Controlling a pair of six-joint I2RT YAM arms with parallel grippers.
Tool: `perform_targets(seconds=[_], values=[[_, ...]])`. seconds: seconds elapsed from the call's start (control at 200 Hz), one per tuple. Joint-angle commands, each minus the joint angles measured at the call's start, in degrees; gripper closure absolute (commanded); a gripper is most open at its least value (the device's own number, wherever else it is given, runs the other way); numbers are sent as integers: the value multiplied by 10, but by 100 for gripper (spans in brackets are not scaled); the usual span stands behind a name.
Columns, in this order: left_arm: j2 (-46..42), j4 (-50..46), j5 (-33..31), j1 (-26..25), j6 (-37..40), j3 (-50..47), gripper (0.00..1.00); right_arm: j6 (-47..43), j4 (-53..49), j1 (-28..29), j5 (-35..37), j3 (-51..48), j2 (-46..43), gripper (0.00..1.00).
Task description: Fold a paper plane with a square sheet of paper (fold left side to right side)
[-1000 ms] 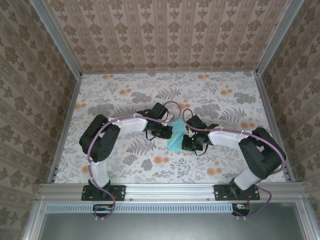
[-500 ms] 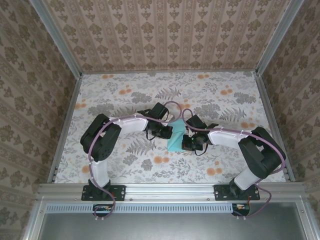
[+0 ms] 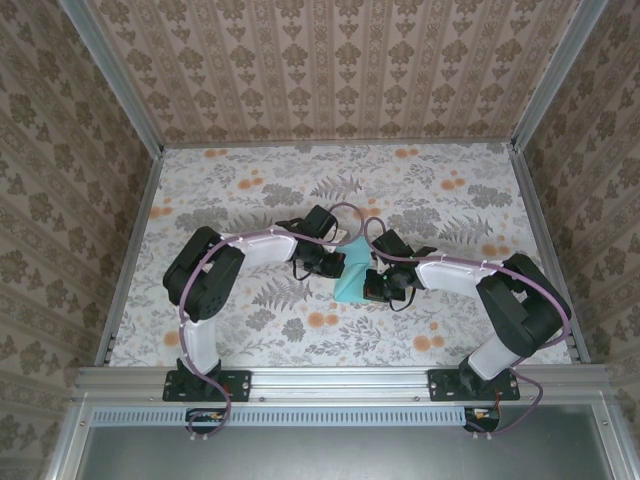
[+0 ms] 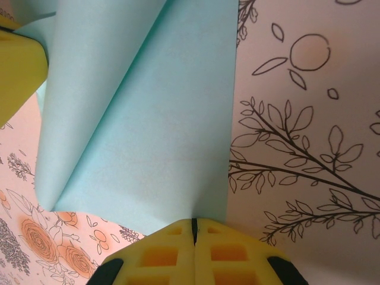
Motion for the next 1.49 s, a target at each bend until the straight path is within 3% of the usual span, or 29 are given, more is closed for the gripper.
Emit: perform_targets(seconds=[0.0, 1.49], values=[[-4, -22, -14, 4, 14, -3, 100, -12, -49, 3, 27, -6, 24, 100], [-54, 28, 4, -2, 12, -40, 100, -12, -46, 3, 17, 0, 36, 100]])
